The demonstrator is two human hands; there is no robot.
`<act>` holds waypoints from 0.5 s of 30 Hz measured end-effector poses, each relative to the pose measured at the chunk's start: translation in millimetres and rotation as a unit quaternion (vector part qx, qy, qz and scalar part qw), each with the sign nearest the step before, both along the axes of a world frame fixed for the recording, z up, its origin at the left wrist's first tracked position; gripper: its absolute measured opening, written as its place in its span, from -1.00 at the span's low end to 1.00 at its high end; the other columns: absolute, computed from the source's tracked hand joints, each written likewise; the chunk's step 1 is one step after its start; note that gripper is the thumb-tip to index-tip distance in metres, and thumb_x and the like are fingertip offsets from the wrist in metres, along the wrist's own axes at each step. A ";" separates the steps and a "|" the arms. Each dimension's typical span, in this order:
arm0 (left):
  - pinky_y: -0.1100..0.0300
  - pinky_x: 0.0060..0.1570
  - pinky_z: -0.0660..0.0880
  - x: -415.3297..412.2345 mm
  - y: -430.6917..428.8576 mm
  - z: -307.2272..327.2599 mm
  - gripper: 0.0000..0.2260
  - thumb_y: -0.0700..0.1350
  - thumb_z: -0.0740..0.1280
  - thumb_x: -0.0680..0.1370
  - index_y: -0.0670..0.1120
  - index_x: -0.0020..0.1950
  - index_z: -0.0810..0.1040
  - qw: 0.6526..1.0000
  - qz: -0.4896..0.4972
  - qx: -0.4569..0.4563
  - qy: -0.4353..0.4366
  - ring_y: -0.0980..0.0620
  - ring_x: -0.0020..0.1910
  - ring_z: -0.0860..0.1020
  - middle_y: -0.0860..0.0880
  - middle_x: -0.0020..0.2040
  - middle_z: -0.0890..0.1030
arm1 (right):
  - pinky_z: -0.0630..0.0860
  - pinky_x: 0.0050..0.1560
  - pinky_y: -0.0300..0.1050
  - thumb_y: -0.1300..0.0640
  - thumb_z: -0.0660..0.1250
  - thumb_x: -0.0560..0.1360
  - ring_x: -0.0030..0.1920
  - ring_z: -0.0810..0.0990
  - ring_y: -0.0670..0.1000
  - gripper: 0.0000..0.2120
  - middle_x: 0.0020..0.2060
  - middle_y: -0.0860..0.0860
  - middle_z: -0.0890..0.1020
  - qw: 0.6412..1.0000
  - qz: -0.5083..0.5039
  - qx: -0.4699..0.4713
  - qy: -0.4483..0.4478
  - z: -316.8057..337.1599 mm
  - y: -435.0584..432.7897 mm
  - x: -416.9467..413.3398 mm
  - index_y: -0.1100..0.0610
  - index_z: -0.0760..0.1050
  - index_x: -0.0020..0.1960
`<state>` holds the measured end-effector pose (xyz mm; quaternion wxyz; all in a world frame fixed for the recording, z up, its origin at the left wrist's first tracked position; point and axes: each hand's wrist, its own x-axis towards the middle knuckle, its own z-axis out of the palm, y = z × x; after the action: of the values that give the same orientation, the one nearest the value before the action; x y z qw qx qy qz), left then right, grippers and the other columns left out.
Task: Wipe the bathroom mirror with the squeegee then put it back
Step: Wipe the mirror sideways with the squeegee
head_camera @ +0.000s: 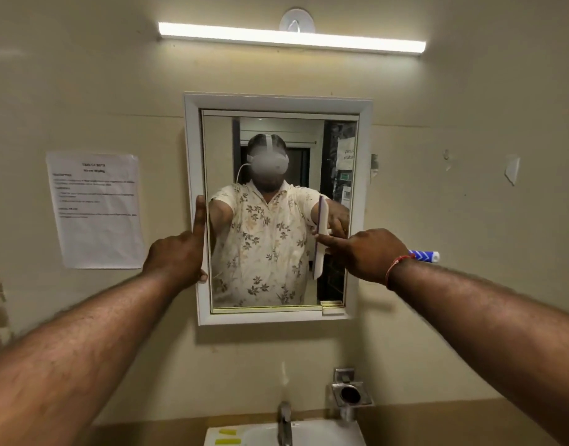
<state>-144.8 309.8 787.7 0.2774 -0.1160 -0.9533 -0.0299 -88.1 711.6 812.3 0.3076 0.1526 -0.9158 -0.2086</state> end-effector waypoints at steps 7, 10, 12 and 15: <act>-0.11 -0.18 0.67 3.5 2.0 -2.7 0.47 -0.14 0.68 0.48 0.21 0.56 -0.71 1.000 -0.008 0.004 -0.009 -0.11 -0.33 0.66 -0.18 -0.10 0.76 | 0.57 -0.25 -0.08 -0.32 -0.10 0.74 -0.33 0.51 0.02 -0.48 -0.39 -0.12 0.34 0.999 -0.038 0.004 0.001 -2.3 28.4 -0.6 -0.36 0.02 0.69; -0.04 -0.21 0.60 4.8 4.2 -3.0 0.48 -0.11 0.69 0.48 0.19 0.56 -0.72 1.000 0.005 0.001 -0.009 -0.10 -0.32 0.64 -0.19 -0.05 0.76 | 0.57 -0.25 -0.09 -0.32 -0.12 0.73 -0.34 0.52 0.01 -0.47 -0.38 -0.11 0.39 0.999 -0.033 0.008 0.000 -3.4 32.3 -4.4 -0.36 0.00 0.69; -0.01 -0.23 0.53 5.2 5.0 -3.0 0.48 -0.09 0.69 0.48 0.16 0.57 -0.72 1.000 0.014 -0.009 -0.007 -0.12 -0.31 0.61 -0.20 -0.02 0.74 | 0.61 -0.25 -0.07 -0.34 -0.16 0.71 -0.35 0.54 -0.01 -0.45 -0.37 -0.11 0.44 0.999 -0.030 0.015 -0.001 -4.1 35.7 -8.0 -0.36 -0.01 0.69; 0.00 -0.23 0.50 4.8 4.6 -3.0 0.47 -0.11 0.68 0.49 0.17 0.57 -0.72 1.000 0.013 -0.009 -0.010 -0.10 -0.33 0.60 -0.18 -0.03 0.74 | 0.61 -0.26 -0.08 -0.38 -0.29 0.63 -0.38 0.53 -0.03 -0.36 -0.38 -0.11 0.47 1.000 -0.023 0.013 0.003 -7.1 38.9 -12.6 -0.37 0.00 0.69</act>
<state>-140.0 314.4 784.7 0.2677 -0.1056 -0.9575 -0.0193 -100.8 750.5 805.2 0.3030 0.1344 -0.9155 -0.2278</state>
